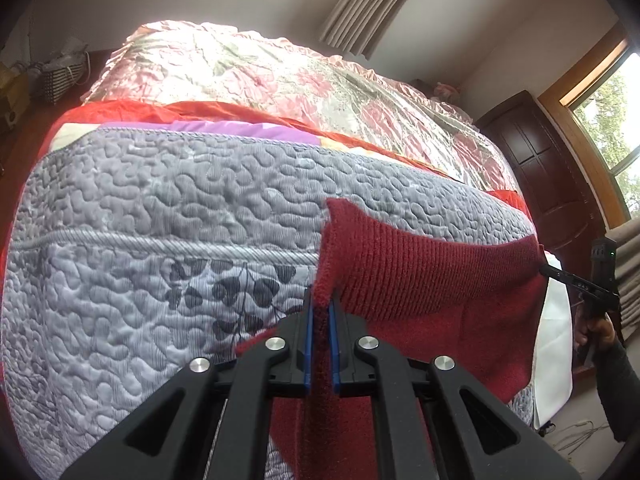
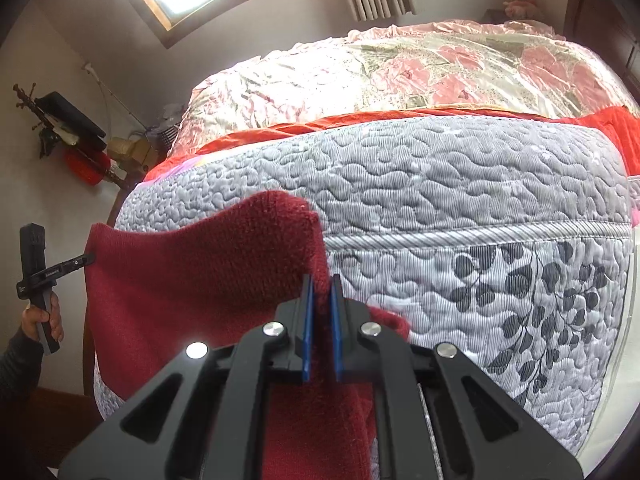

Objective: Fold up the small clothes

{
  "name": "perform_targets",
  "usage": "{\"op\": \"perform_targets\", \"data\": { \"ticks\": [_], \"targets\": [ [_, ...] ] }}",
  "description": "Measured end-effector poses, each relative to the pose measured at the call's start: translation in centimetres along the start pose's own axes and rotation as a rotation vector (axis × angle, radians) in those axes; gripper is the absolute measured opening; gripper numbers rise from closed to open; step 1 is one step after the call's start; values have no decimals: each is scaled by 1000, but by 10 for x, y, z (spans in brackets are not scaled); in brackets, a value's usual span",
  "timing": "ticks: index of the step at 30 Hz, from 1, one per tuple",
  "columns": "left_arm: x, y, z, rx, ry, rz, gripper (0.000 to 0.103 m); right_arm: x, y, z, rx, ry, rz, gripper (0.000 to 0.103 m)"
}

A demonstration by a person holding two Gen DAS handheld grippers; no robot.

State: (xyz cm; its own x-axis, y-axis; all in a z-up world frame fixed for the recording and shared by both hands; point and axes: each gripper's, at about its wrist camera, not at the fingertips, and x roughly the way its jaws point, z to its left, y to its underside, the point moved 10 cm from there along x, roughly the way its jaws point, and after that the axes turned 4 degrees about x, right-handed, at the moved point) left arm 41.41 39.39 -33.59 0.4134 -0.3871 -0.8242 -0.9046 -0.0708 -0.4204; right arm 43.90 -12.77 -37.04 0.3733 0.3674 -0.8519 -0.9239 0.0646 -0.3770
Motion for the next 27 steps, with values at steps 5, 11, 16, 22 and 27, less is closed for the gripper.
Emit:
{"op": "perform_targets", "data": {
  "ticks": [5, 11, 16, 22, 27],
  "targets": [
    [39, -7, 15, -32, 10, 61, 6, 28, -12, -10, 22, 15, 32, 7],
    [66, 5, 31, -64, -2, 103, 6, 56, -11, -25, 29, 42, 71, 7],
    [80, 16, 42, -82, -28, 135, 8, 73, -3, -34, 43, 55, 106, 8],
    [66, 29, 57, -144, -114, 128, 46, 59, 13, -43, 129, 35, 93, 38],
    [4, 60, 7, -159, 20, 54, 46, -2, 72, -22, 217, -82, 90, 41]
  ]
}}
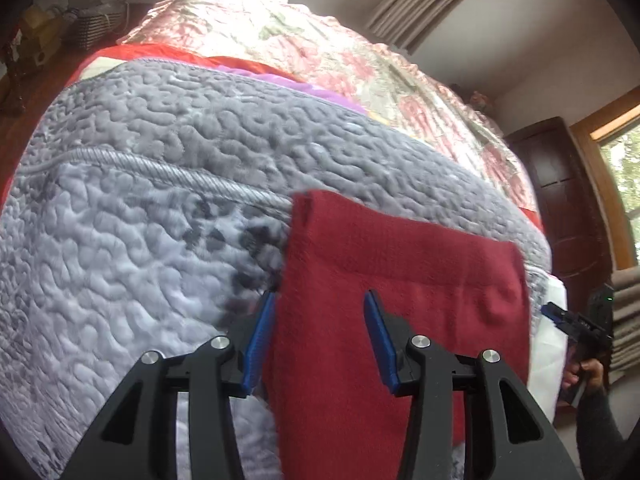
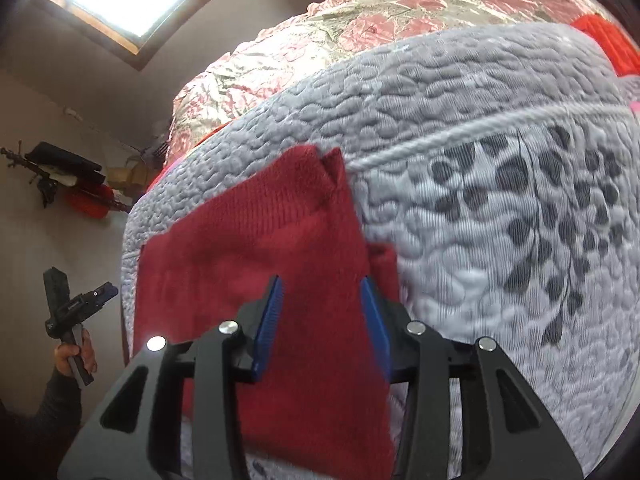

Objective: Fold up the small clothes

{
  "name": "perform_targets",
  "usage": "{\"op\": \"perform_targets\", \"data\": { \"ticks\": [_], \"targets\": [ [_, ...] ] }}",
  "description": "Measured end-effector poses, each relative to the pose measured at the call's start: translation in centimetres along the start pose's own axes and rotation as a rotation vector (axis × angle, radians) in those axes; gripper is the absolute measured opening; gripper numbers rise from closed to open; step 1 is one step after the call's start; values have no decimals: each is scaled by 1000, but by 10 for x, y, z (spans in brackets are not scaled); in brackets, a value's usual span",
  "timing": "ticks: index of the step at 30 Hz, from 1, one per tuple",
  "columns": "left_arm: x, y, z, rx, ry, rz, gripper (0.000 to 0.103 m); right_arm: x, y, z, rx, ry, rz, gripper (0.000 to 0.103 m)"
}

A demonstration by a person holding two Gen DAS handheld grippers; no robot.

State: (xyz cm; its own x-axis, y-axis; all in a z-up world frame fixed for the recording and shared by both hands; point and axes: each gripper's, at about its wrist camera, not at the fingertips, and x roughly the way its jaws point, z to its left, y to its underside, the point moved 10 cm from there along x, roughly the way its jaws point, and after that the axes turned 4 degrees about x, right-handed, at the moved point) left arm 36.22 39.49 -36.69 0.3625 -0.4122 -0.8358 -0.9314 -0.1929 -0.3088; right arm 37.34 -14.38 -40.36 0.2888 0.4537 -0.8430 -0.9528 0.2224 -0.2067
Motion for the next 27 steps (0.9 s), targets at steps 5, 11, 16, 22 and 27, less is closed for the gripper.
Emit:
{"op": "perform_targets", "data": {
  "ticks": [5, 11, 16, 22, 27],
  "targets": [
    [7, 94, -74, 105, 110, 132, 46, -1, 92, 1, 56, -59, 105, 41],
    [42, 168, -43, 91, 11, 253, 39, 20, 132, -41, 103, 17, 176, 36],
    [46, 178, -25, 69, -17, 269, 22, 17, 137, -57, 70, 67, 194, 19],
    [6, 166, -43, 72, 5, 184, 48, -9, 130, 18, -72, -13, 110, 43],
    [18, 183, -12, -25, -6, 218, 47, 48, 151, 23, -105, 11, 207, 41]
  ]
}}
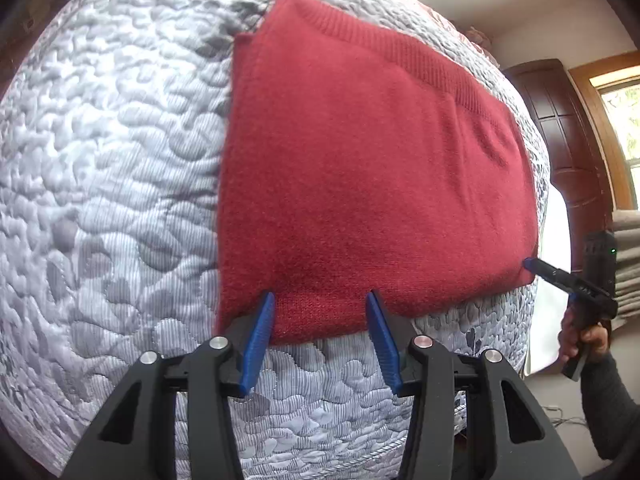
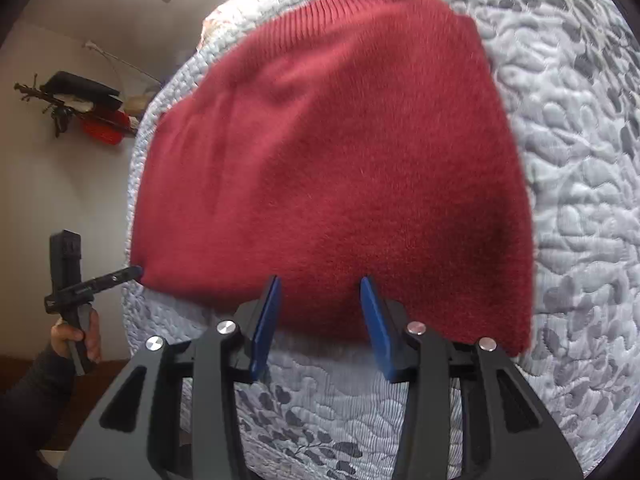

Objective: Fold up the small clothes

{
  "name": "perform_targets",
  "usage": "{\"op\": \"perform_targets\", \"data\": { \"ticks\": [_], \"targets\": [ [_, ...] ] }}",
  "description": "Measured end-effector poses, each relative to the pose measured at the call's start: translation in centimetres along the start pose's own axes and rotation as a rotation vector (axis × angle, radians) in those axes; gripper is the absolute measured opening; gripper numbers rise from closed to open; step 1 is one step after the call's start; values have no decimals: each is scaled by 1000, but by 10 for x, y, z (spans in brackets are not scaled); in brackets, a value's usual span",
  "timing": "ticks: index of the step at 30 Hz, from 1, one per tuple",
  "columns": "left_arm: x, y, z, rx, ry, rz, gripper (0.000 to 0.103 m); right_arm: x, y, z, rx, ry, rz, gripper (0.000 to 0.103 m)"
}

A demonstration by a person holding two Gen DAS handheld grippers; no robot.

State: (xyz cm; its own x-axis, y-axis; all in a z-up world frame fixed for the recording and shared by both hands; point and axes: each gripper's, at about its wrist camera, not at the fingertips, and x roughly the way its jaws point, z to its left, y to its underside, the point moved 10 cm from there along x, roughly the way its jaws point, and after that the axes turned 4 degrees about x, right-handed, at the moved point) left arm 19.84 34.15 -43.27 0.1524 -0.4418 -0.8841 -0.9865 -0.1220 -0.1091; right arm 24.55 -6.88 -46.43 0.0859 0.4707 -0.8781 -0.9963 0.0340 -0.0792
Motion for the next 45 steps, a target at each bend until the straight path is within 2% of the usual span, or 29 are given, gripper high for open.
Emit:
{"op": "perform_targets", "data": {
  "ticks": [1, 2, 4, 5, 6, 7, 8, 9, 11, 13, 15, 19, 22, 24, 27, 29, 30, 34, 37, 42, 44, 45],
  "targets": [
    [3, 0, 4, -16, 11, 4, 46, 12, 3, -5, 14, 20, 17, 40],
    [3, -1, 4, -29, 23, 8, 46, 18, 4, -12, 25, 35, 22, 31],
    [-4, -5, 2, -52, 61, 14, 47, 15, 3, -14, 34, 57, 18, 26],
    [-12, -8, 1, -58, 85, 13, 48, 7, 2, -10, 29, 69, 6, 31],
    [-21, -14, 0, -58, 98, 4, 55, -3, 0, -3, 2, 99, -21, 36],
    [-30, -21, 1, -59, 102, -9, 69, -16, -2, 10, -66, 154, -60, 48],
    [-40, -31, 6, -71, 106, -22, 75, -28, -2, 23, -144, 207, -97, 57],
    [-48, -42, 13, -92, 118, -35, 80, -35, -2, 44, -240, 268, -136, 62],
    [-60, -64, 26, -137, 160, -47, 80, -42, 8, 91, -461, 384, -207, 83],
    [-64, -91, 37, -163, 199, -50, 82, -28, 19, 147, -671, 460, -267, 89],
    [-62, -117, 45, -168, 206, -59, 82, -4, 39, 194, -844, 496, -287, 89],
    [-35, -155, 48, -201, 260, -28, 82, 43, 63, 258, -1067, 526, -333, 89],
    [-5, -163, 60, -218, 234, 37, 82, 80, 73, 290, -1171, 571, -351, 89],
    [12, -165, 66, -225, 227, 56, 82, 100, 74, 304, -1200, 592, -350, 89],
    [22, -171, 59, -201, 260, 58, 82, 127, 71, 315, -1233, 621, -346, 87],
    [30, -172, 51, -175, 283, 75, 82, 143, 68, 321, -1243, 614, -326, 76],
    [34, -171, 48, -168, 298, 88, 82, 149, 67, 322, -1246, 612, -313, 74],
    [41, -169, 42, -147, 323, 104, 81, 174, 75, 327, -1304, 632, -297, 74],
    [44, -170, 46, -170, 326, 106, 81, 182, 81, 333, -1361, 634, -314, 74],
    [51, -170, 43, -138, 286, 129, 80, 192, 55, 342, -1293, 639, -321, 75],
    [52, -170, 37, -137, 293, 148, 62, 196, 45, 345, -1263, 626, -314, 75],
    [55, -169, 35, -137, 300, 167, 43, 199, 42, 347, -1255, 622, -313, 75]
  ]
}}
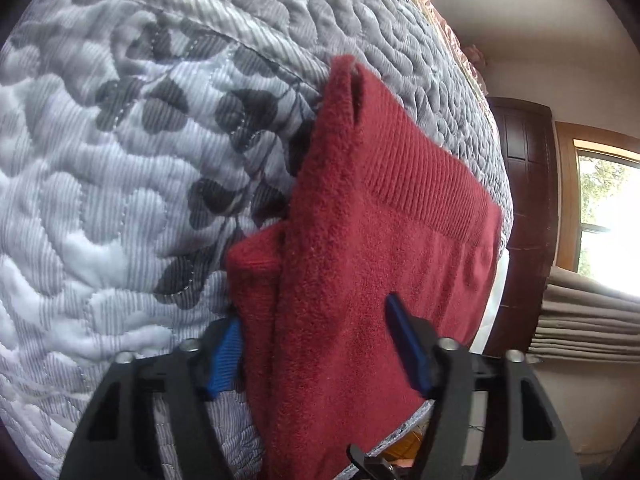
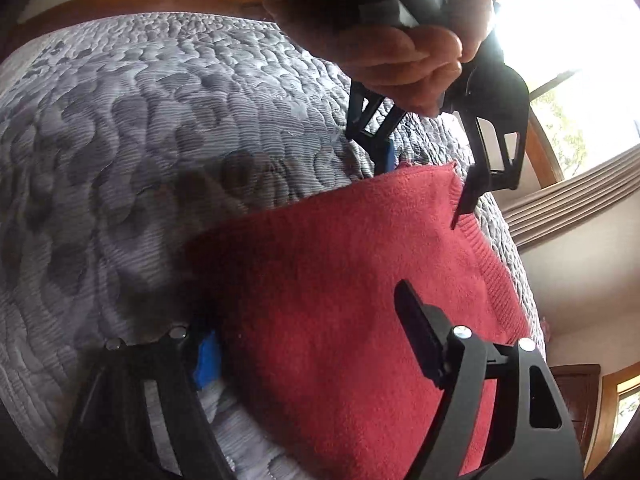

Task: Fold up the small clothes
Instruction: 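Grasp the folded sweater's edge with the left tool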

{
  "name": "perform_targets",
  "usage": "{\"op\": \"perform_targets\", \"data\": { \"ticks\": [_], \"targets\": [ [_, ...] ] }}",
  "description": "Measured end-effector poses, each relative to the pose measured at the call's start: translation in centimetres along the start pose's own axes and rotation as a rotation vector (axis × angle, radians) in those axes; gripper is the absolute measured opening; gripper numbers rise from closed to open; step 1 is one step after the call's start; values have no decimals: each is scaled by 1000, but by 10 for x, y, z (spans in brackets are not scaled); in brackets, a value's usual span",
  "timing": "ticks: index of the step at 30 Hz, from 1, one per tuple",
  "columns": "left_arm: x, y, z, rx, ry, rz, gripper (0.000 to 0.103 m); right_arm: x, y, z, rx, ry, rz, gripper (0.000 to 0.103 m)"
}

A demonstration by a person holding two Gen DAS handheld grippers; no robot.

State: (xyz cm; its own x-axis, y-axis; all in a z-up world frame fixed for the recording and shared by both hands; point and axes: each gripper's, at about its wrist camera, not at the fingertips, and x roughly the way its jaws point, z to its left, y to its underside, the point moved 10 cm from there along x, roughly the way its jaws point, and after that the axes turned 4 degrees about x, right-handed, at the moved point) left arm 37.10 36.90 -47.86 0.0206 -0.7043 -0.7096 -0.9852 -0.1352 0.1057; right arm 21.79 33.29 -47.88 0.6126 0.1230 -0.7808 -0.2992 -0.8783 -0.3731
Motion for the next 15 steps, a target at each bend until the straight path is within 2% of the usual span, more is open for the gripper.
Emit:
{"op": "perform_targets", "data": {
  "ticks": [1, 3, 7, 11, 13, 15],
  "targets": [
    [3, 2, 1, -3, -2, 17, 40, 2, -2, 0, 7, 3, -3, 76],
    [7, 2, 4, 0, -3, 29, 40, 3, -5, 1, 25, 7, -6, 76],
    [10, -2, 11, -47, 36, 50, 45, 7, -4, -7, 120, -35, 13, 74],
    [10, -1, 13, -42, 39, 60, 38, 6, -3, -15, 213, -118, 52, 53],
    [8, 0, 16, -61, 57, 58, 29, 5, -7, -19, 244, -144, 63, 46],
    [6, 0, 18, -77, 76, 56, 26, 5, -10, -25, 277, -172, 75, 43]
  ]
}}
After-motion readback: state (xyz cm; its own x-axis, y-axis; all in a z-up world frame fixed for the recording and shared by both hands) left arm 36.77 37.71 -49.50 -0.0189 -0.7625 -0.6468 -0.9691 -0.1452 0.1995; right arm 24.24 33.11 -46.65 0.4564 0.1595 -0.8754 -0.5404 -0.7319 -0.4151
